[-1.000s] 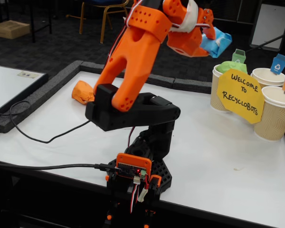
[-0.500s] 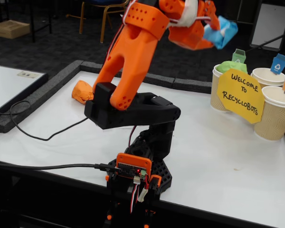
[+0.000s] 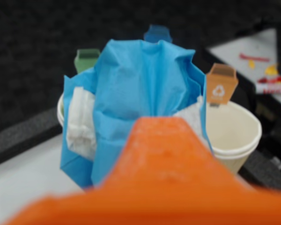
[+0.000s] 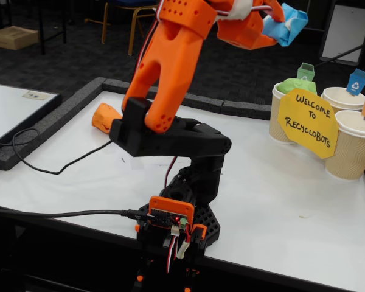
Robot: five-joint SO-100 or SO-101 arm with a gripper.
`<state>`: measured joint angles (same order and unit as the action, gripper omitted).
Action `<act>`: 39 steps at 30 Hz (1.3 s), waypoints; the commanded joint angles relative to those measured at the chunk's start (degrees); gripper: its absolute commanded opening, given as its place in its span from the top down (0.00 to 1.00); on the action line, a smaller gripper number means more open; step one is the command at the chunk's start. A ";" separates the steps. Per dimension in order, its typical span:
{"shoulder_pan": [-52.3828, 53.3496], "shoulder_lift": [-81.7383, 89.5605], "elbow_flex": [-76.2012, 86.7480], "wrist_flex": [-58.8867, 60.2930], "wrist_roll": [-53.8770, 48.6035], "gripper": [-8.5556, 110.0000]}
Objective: Sort rubbish by color.
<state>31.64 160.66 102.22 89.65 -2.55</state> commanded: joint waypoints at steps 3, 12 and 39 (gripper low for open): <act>1.93 -8.61 -6.94 -0.44 -1.14 0.93; 3.43 -31.03 -19.86 -4.75 -1.14 0.93; 4.39 -85.69 -64.86 -11.34 -1.14 0.93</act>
<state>34.19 74.88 49.31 80.07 -2.55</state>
